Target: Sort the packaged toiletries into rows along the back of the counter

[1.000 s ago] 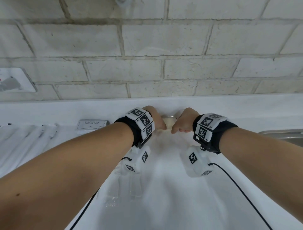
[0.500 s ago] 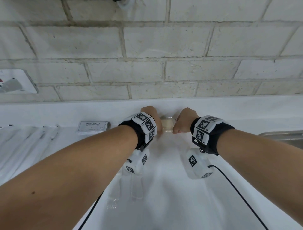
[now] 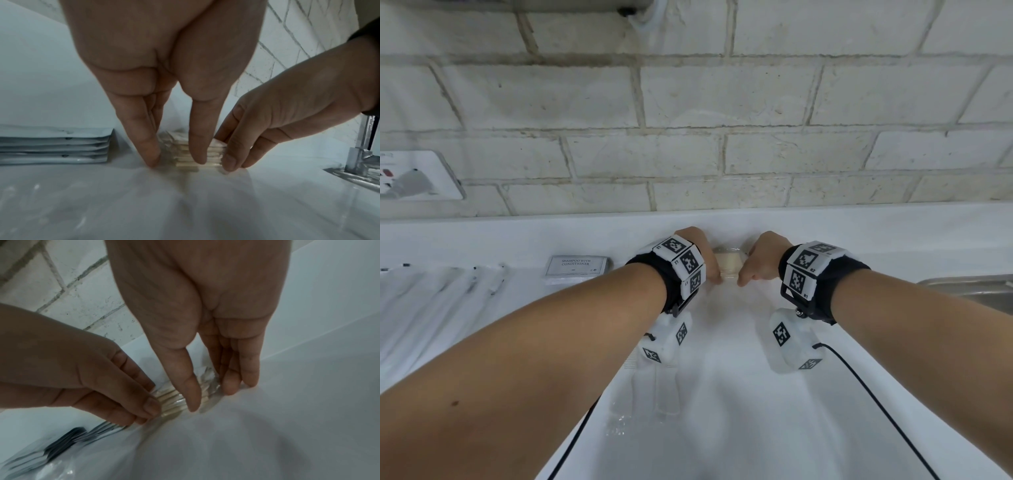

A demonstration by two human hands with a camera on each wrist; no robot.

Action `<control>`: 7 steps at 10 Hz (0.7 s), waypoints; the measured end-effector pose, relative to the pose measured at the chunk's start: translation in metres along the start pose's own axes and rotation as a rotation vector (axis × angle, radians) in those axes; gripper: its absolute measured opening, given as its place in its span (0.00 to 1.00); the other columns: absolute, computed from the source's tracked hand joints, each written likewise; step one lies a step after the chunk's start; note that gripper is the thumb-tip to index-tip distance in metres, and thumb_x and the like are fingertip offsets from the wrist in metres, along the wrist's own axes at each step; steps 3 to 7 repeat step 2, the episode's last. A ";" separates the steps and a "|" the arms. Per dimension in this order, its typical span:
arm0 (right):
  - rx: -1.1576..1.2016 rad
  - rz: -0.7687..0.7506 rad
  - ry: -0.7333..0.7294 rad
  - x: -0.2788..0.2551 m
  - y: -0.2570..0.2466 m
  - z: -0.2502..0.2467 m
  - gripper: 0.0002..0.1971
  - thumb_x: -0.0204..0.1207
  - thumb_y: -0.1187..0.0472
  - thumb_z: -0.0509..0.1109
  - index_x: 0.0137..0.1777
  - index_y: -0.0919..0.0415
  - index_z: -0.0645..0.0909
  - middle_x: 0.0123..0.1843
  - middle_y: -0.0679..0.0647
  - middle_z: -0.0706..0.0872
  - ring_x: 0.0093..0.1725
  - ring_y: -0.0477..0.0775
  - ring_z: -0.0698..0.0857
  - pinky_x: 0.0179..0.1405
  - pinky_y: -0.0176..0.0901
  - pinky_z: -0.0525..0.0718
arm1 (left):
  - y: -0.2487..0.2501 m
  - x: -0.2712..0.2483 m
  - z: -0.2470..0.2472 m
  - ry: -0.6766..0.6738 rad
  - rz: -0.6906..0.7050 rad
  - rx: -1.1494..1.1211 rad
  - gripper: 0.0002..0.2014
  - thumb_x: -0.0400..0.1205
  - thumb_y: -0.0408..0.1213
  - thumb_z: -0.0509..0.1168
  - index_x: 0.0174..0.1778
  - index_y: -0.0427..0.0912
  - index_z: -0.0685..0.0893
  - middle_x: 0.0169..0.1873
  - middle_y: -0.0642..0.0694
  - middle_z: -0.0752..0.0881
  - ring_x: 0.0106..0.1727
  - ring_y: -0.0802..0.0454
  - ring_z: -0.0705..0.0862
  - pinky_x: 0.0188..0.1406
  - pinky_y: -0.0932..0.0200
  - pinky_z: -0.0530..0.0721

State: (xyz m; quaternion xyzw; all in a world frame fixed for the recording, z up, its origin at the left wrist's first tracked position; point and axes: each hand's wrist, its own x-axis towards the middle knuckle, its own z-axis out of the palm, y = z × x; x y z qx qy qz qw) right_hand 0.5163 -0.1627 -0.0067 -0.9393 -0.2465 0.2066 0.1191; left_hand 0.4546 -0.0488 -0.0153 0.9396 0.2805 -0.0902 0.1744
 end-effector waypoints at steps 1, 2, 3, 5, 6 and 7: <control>0.042 0.010 -0.017 -0.008 0.001 -0.003 0.15 0.64 0.58 0.83 0.43 0.64 0.81 0.47 0.58 0.86 0.50 0.59 0.85 0.50 0.45 0.83 | -0.001 -0.007 -0.006 -0.021 -0.018 -0.021 0.19 0.63 0.46 0.82 0.28 0.43 0.77 0.26 0.47 0.82 0.36 0.46 0.86 0.40 0.58 0.85; 0.043 0.016 0.012 -0.020 0.003 -0.008 0.31 0.66 0.56 0.81 0.67 0.67 0.78 0.65 0.59 0.84 0.65 0.60 0.83 0.58 0.46 0.81 | 0.002 -0.021 -0.017 0.019 -0.013 -0.012 0.20 0.69 0.46 0.80 0.30 0.40 0.75 0.27 0.47 0.79 0.38 0.47 0.82 0.38 0.58 0.80; 0.043 0.016 0.012 -0.020 0.003 -0.008 0.31 0.66 0.56 0.81 0.67 0.67 0.78 0.65 0.59 0.84 0.65 0.60 0.83 0.58 0.46 0.81 | 0.002 -0.021 -0.017 0.019 -0.013 -0.012 0.20 0.69 0.46 0.80 0.30 0.40 0.75 0.27 0.47 0.79 0.38 0.47 0.82 0.38 0.58 0.80; 0.043 0.016 0.012 -0.020 0.003 -0.008 0.31 0.66 0.56 0.81 0.67 0.67 0.78 0.65 0.59 0.84 0.65 0.60 0.83 0.58 0.46 0.81 | 0.002 -0.021 -0.017 0.019 -0.013 -0.012 0.20 0.69 0.46 0.80 0.30 0.40 0.75 0.27 0.47 0.79 0.38 0.47 0.82 0.38 0.58 0.80; 0.043 0.016 0.012 -0.020 0.003 -0.008 0.31 0.66 0.56 0.81 0.67 0.67 0.78 0.65 0.59 0.84 0.65 0.60 0.83 0.58 0.46 0.81 | 0.002 -0.021 -0.017 0.019 -0.013 -0.012 0.20 0.69 0.46 0.80 0.30 0.40 0.75 0.27 0.47 0.79 0.38 0.47 0.82 0.38 0.58 0.80; 0.043 0.016 0.012 -0.020 0.003 -0.008 0.31 0.66 0.56 0.81 0.67 0.67 0.78 0.65 0.59 0.84 0.65 0.60 0.83 0.58 0.46 0.81 | 0.002 -0.021 -0.017 0.019 -0.013 -0.012 0.20 0.69 0.46 0.80 0.30 0.40 0.75 0.27 0.47 0.79 0.38 0.47 0.82 0.38 0.58 0.80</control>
